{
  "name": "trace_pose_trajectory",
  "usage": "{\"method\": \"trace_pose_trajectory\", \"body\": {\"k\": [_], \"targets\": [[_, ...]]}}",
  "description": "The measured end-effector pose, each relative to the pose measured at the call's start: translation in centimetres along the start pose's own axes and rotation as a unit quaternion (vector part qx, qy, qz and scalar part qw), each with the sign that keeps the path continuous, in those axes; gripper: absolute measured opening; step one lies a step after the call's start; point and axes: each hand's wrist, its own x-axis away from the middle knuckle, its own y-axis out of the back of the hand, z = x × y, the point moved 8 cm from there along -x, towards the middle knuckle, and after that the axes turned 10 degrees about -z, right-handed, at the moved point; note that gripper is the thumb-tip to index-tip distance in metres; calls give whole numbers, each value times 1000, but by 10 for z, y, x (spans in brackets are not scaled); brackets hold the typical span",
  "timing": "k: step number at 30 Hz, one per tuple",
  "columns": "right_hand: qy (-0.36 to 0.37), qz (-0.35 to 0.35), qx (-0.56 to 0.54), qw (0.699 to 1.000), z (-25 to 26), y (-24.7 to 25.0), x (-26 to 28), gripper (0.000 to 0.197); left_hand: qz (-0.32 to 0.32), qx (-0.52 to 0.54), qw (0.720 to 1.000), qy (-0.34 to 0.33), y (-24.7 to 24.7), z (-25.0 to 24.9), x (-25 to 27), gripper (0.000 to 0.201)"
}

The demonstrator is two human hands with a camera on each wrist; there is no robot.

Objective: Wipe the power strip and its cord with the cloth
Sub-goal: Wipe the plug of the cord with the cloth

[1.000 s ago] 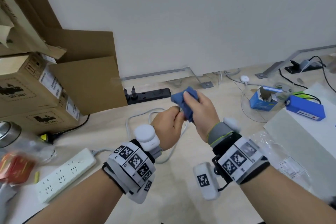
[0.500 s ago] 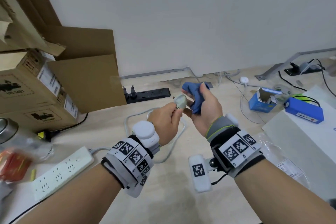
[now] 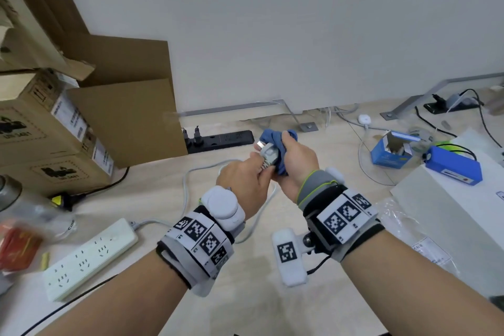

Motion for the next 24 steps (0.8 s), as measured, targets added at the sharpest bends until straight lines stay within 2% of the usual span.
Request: {"method": "trace_pose_trajectory", "body": {"k": [1,3,5,7,10,11,13,14,16,18,20,22,24], "targets": [[20,-3,4,1000,3,0,2,27,13,-8,1000,21,-2,4,-2,27],[133,13,87,987,10,-4,13,27,48,-33,997,57,-6,9,-6,19],[252,51,207,944,2,-12,25,36,92,-79,992,37,-8,3,-10,9],[293,55,231,926,-1,-14,29,40,110,-84,990,18,-8,-2,-8,10],[312,19,240,919,9,-13,25,31,92,-50,994,26,-5,1,-5,6],[315,4,247,916,10,-13,22,28,89,-43,995,30,-5,4,-4,6],[291,-31,247,924,13,-13,16,35,83,-37,995,36,-7,8,-3,11],[260,-49,228,937,13,-10,12,39,67,-29,997,31,-5,9,-3,15],[180,-63,134,973,15,2,0,30,16,11,1000,3,2,5,-1,25],[105,-37,35,993,16,9,-7,23,3,58,998,9,7,6,1,30],[66,9,-34,997,21,11,-5,25,22,134,988,78,0,17,-1,36],[60,43,-63,995,23,7,-4,32,50,267,943,194,-11,30,0,38],[112,55,-35,992,26,4,1,30,96,384,873,286,-22,31,6,38]]}}
